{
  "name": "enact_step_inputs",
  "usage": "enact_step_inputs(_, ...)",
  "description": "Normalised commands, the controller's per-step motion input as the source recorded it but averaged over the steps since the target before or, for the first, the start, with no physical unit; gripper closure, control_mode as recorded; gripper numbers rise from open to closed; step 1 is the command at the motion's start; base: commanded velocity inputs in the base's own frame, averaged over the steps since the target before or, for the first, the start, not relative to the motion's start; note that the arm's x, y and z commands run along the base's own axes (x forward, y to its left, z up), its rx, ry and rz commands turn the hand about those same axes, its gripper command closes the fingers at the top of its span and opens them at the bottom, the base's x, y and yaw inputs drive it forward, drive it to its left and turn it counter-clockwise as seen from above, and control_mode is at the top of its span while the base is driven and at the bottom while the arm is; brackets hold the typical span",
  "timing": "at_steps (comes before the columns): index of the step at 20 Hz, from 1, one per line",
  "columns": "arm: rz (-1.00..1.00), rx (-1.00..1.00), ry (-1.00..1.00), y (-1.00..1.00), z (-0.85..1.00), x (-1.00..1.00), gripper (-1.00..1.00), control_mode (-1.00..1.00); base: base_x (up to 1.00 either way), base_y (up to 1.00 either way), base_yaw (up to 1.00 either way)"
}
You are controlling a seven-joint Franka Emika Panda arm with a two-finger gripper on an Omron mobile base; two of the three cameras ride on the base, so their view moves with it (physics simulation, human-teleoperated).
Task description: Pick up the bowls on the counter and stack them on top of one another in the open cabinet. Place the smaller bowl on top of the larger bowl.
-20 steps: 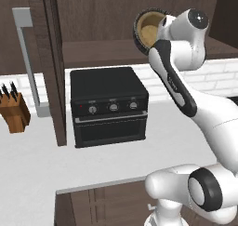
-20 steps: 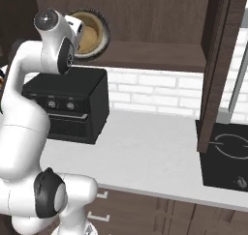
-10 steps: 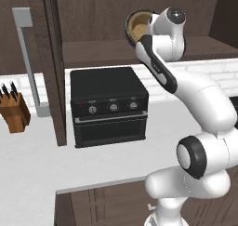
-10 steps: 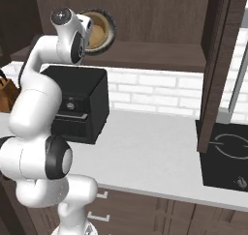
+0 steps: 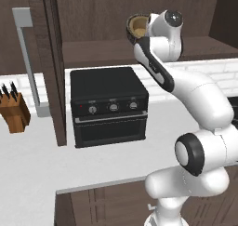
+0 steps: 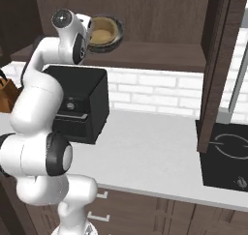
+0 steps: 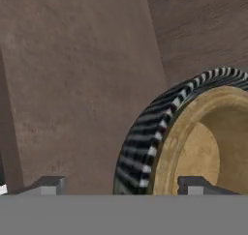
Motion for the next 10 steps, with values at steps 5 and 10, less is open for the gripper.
enact_step_inputs(5,0.00,0.00,-0.27,0.05,-0.05,-0.98,-1.00,-1.00,0.00,0.00,0.00)
enact_step_inputs(10,0.00,0.00,-0.30,-0.03,-0.48,-1.00,-1.00,-1.00,0.00,0.00,0.00)
